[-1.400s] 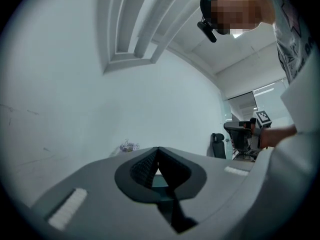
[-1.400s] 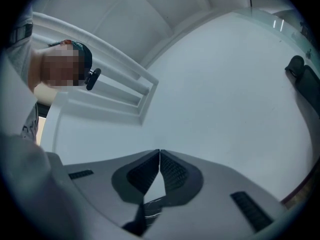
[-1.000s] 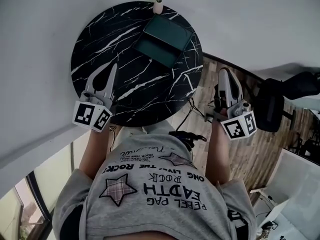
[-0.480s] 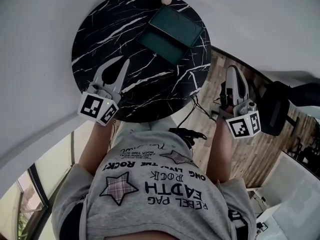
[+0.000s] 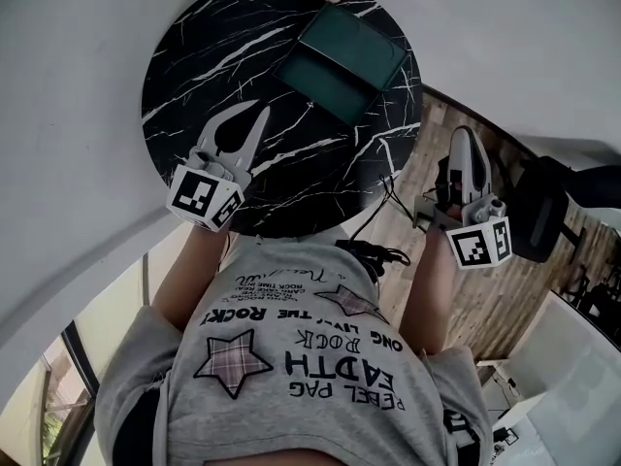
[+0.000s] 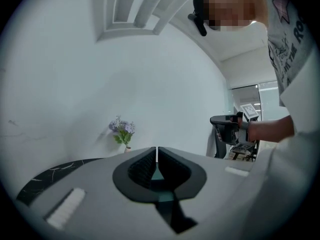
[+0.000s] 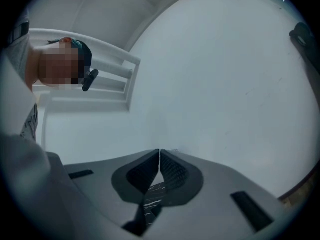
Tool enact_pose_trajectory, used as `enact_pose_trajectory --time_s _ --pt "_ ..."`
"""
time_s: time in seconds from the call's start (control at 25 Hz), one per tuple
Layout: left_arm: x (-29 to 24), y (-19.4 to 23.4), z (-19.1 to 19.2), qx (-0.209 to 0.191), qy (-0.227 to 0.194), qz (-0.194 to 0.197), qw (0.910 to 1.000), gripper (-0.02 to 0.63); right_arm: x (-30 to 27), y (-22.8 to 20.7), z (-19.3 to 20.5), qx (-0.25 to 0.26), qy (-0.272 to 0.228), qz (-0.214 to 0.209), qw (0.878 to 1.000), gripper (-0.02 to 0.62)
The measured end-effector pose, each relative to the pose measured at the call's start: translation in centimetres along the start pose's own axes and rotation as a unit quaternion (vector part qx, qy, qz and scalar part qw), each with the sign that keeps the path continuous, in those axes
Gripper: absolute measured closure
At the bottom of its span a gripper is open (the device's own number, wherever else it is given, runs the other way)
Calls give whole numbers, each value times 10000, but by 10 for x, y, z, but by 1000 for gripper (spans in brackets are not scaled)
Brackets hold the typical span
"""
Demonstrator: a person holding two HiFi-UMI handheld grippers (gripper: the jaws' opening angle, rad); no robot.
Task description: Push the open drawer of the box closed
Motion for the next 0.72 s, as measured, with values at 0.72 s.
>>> enact_pose_trajectory --time_s 0.72 --pt "-34 29 56 166 362 -135 9991 597 -50 -17 48 98 815 30 9966 583"
Point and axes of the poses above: the fingertips, and each gripper's own axes: x backward along the fingers, y to its left, z out of its underside, the point moved 9 cm from there along x, backward along the fingers, and after that the axes turned 3 degrees about z, right-handed, at the moved point
